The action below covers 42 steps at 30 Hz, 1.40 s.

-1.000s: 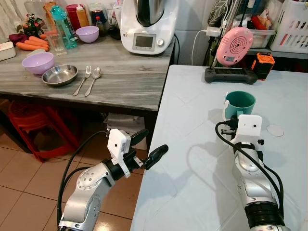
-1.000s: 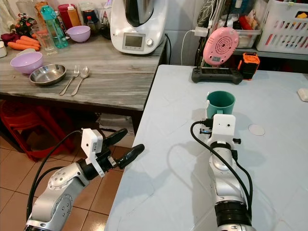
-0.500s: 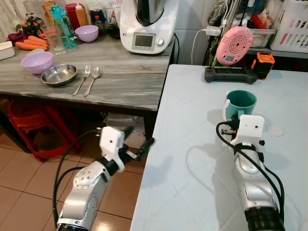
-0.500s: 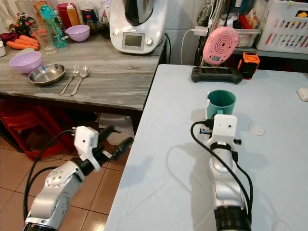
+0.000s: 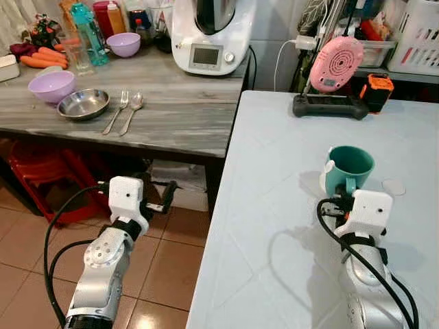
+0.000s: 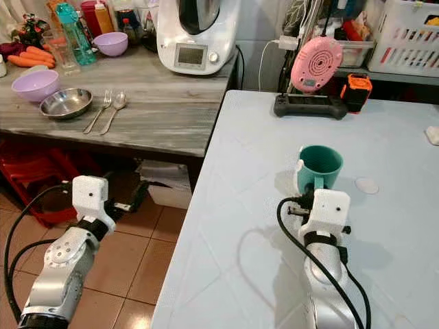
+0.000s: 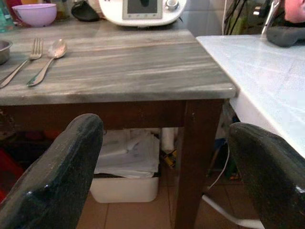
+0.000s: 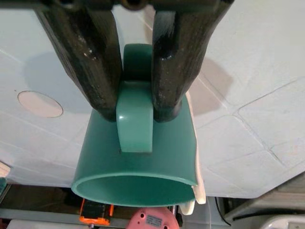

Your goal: Setting the table

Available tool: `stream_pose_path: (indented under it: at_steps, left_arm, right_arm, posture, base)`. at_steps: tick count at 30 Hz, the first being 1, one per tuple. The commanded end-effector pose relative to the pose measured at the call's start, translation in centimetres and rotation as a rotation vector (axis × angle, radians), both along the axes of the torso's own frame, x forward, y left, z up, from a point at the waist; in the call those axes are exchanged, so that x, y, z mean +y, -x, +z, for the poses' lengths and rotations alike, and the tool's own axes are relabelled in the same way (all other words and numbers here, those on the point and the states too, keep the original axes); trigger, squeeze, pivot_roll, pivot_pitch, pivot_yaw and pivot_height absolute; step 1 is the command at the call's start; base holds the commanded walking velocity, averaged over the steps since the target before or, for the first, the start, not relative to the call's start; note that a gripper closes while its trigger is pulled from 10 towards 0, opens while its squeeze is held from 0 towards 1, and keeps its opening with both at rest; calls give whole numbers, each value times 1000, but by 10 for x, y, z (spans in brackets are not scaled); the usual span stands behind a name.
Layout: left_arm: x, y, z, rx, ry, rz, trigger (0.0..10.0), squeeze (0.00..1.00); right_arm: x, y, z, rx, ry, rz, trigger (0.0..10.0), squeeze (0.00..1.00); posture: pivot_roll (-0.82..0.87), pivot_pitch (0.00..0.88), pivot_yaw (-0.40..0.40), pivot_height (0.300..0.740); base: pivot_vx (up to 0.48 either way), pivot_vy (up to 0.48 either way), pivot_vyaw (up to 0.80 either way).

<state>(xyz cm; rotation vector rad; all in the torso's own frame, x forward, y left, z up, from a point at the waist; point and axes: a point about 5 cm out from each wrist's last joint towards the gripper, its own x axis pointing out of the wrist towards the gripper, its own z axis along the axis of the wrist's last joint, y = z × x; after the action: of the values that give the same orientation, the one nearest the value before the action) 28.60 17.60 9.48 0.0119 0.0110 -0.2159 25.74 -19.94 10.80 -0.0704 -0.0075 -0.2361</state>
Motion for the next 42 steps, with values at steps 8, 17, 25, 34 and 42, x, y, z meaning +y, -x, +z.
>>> stream_pose_path:
  at_steps: [8, 17, 25, 34, 42]
  left_arm:
    - [-4, -8, 1, -13, -22, 23, 10000, 0]
    - [-5, -10, 1, -18, -28, 22, 10000, 0]
    - [-7, -11, 1, -21, -32, 14, 10000, 0]
    - [-9, -10, 0, -22, -28, 2, 10000, 0]
    - [-11, -11, 2, -28, -20, -22, 10000, 0]
  right_arm:
    - [6, -6, 5, 9, -17, 25, 10000, 0]
    - [10, -9, 5, 14, -23, 37, 10000, 0]
    - [11, -11, 5, 18, -28, 38, 10000, 0]
    - [9, -11, 5, 18, -25, 30, 10000, 0]
    - [7, -12, 6, 17, -20, 17, 10000, 0]
  posture:
    - [-96, 12, 24, 740]
    - [-93, 9, 24, 740]
    - [-93, 9, 24, 740]
    - [-95, 15, 26, 740]
    - [-95, 15, 26, 740]
  base:
    - [0, 0, -119]
    - [-147, 0, 0]
    - [-320, 0, 0]
    - [-312, 0, 0]
    - [-67, 0, 0]
